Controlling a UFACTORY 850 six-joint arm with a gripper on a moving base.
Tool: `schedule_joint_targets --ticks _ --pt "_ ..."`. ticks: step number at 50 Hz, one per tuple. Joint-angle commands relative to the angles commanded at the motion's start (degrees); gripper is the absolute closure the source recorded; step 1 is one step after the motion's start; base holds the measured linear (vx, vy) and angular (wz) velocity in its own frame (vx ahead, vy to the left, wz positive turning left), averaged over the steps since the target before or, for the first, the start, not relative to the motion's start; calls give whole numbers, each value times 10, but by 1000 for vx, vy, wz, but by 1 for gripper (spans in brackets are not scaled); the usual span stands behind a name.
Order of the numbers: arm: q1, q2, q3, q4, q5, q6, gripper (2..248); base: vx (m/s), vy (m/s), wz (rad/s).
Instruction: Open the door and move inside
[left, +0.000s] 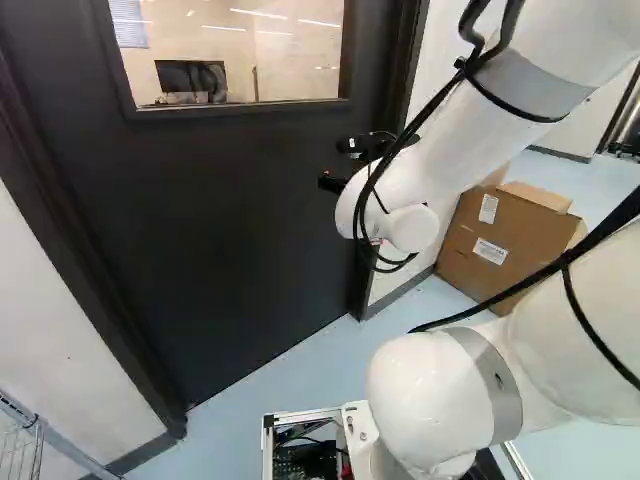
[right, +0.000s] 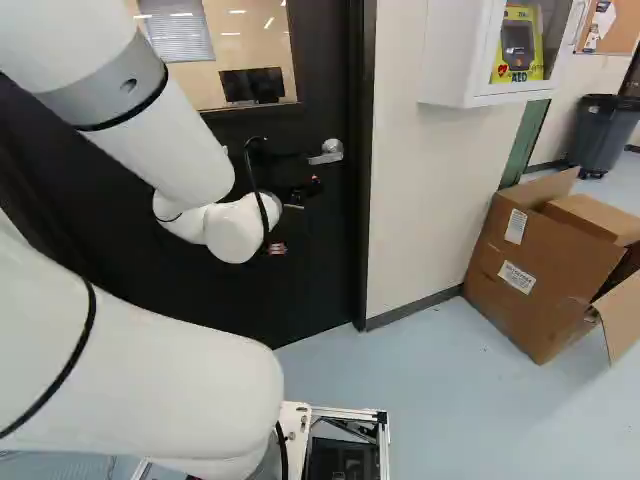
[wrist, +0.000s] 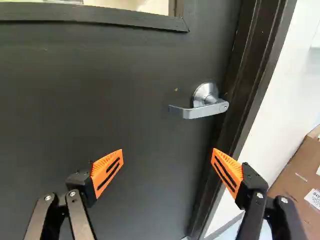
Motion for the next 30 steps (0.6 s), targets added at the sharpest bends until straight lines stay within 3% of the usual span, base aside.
schedule_joint_targets --ticks 30 --pt "-1 -17 -54 -3 -1 0 3 0 0 0"
